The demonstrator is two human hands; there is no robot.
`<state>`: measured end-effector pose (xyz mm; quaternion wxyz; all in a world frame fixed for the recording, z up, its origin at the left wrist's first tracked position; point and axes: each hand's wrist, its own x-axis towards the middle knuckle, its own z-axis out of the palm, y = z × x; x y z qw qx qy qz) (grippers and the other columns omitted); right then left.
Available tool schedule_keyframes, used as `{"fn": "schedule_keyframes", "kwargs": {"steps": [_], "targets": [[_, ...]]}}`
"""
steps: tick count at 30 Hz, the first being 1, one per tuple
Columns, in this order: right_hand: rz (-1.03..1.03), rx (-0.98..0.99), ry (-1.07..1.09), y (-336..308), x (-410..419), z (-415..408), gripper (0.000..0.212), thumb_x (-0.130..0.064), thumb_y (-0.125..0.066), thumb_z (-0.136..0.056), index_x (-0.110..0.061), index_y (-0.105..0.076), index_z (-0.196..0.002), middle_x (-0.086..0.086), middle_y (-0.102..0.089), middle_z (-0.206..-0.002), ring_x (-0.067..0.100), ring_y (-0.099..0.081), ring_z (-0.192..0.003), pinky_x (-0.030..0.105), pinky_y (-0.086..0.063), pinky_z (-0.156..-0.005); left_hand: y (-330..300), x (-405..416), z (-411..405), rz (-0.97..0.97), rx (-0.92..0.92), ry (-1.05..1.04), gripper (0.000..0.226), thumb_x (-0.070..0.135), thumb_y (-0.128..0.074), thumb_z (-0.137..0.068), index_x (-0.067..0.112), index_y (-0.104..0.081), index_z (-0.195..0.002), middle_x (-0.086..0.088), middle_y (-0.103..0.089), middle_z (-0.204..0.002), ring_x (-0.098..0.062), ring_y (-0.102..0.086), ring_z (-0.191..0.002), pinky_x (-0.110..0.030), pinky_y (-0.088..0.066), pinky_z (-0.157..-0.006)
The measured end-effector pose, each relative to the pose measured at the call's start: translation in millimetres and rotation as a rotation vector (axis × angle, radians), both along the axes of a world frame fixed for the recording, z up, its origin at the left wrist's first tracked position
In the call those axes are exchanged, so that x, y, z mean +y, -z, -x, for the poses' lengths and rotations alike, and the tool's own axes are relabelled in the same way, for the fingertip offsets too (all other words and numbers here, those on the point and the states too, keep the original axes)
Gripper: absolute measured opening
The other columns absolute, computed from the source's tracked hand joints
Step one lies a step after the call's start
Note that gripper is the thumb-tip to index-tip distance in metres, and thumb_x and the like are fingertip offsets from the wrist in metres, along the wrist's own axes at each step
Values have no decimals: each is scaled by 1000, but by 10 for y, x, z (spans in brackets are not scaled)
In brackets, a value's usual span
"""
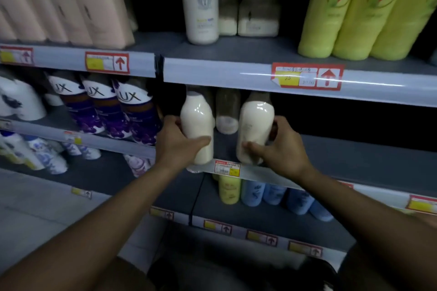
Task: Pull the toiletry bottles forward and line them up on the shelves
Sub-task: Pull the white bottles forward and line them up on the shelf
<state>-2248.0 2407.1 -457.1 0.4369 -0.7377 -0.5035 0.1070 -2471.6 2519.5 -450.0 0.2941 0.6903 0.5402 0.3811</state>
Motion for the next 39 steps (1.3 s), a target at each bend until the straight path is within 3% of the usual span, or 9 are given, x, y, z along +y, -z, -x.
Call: {"fn": "schedule_keyframes", "kwargs": {"steps": [3,7,10,15,18,24,28,33,39], "targets": [[16,-30,43,-54,199,-86,64,-41,-91,-70,-13,-52,-112,-1,-63,-106,16,-61,-94,31,-49,-72,-73,162,-74,-29,-30,-16,77,35,-95,-62,17,-51,-122,0,-65,-114,-19,-63,-100,-36,-55,-84],[50,-44,118,86,414,-183,55,-45,-89,-72,-14,-50,-96,5,-64,-100,22,-64,-91,33,-47,-66,19,299,-195,-46,-51,-18,80,32,-95,-64,15,-49,-127,4,-60,-113,-15,-60,-98,-28,-48,-79],[50,-22,161,231,509,-233,53,-43,-89,-73,-12,-52,-95,12,-67,-103,29,-66,-97,41,-54,-75,191,368,-255,-67,-50,-38,81,35,-95,-62,16,-51,-127,3,-65,-113,-17,-64,-100,-32,-53,-82],[77,-66,171,326,636,-369,50,-48,-85,-78,-6,-58,-81,7,-64,-81,20,-64,-77,26,-38,-55,274,458,-276,-82,-58,-22,82,37,-94,-65,16,-49,-130,7,-61,-115,-13,-62,-101,-28,-50,-81],[97,-95,162,328,681,-412,50,-50,-84,-77,-12,-54,-68,2,-57,-66,16,-59,-62,15,-28,-41,284,476,-262,-73,-68,-1,83,37,-94,-67,16,-48,-133,9,-58,-115,-10,-59,-101,-26,-48,-82],[141,-113,158,275,719,-394,56,-50,-84,-79,-14,-45,-59,-2,-48,-56,7,-45,-50,20,-26,-42,302,505,-239,-90,-66,12,81,39,-94,-65,18,-49,-129,9,-59,-116,-10,-60,-102,-24,-48,-81],[171,-126,174,245,722,-382,62,-51,-83,-78,-11,-43,-54,3,-46,-52,13,-44,-47,26,-26,-43,317,518,-244,-101,-68,5,81,40,-95,-64,19,-49,-128,9,-61,-116,-11,-62,-102,-27,-52,-84],[179,-106,172,252,751,-394,60,-51,-83,-79,-12,-44,-57,0,-45,-54,10,-42,-48,23,-24,-43,322,528,-254,-109,-69,-3,84,41,-95,-63,18,-48,-129,3,-64,-121,-15,-63,-106,-32,-55,-88],[181,-105,142,242,779,-386,56,-51,-81,-81,-18,-41,-61,-5,-42,-58,9,-40,-52,16,-27,-41,314,513,-265,-106,-77,-6,84,39,-95,-64,18,-48,-130,5,-62,-119,-13,-62,-105,-29,-51,-85]]}}
